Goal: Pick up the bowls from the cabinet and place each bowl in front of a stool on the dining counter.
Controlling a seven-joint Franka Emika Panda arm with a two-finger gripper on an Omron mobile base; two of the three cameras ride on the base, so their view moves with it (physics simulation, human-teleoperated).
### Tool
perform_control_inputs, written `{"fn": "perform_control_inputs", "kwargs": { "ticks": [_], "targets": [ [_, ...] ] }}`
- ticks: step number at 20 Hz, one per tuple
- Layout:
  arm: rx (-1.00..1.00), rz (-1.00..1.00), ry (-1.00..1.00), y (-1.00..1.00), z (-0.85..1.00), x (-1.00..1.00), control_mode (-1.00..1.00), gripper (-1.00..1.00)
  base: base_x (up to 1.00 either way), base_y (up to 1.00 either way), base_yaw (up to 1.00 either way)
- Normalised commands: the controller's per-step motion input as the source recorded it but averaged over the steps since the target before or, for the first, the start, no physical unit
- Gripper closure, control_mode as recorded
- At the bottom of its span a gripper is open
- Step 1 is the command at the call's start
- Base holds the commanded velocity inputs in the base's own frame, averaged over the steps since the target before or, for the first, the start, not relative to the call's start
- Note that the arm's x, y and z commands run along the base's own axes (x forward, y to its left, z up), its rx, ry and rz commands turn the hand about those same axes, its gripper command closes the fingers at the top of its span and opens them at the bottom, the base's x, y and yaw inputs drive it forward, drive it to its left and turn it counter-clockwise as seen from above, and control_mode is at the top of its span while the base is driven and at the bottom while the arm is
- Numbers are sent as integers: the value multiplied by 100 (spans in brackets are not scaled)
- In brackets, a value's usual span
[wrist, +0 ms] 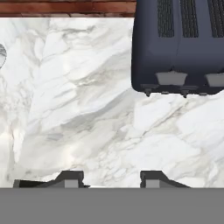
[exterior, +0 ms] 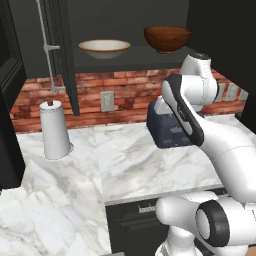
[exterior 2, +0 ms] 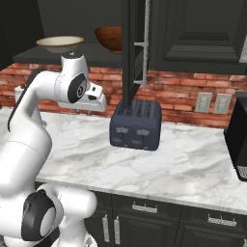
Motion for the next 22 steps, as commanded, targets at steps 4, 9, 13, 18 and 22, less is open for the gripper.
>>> {"fn": "perform_control_inputs", "kwargs": {
  "ticks": [4, 9, 13, 18, 22],
  "targets": [
    [0, 0, 0, 0, 0, 1, -100, -100, 0, 0, 0],
    [-10, -1, -8, 0, 0, -6, -100, -100, 0, 0, 0],
    [-36, -1, -19, 0, 0, -1, -100, -100, 0, 0, 0],
    [-47, 0, -21, 0, 24, 0, -100, -100, 0, 0, 0],
    [-48, 0, -18, 0, 45, 0, -100, -100, 0, 0, 0]
  ]
}}
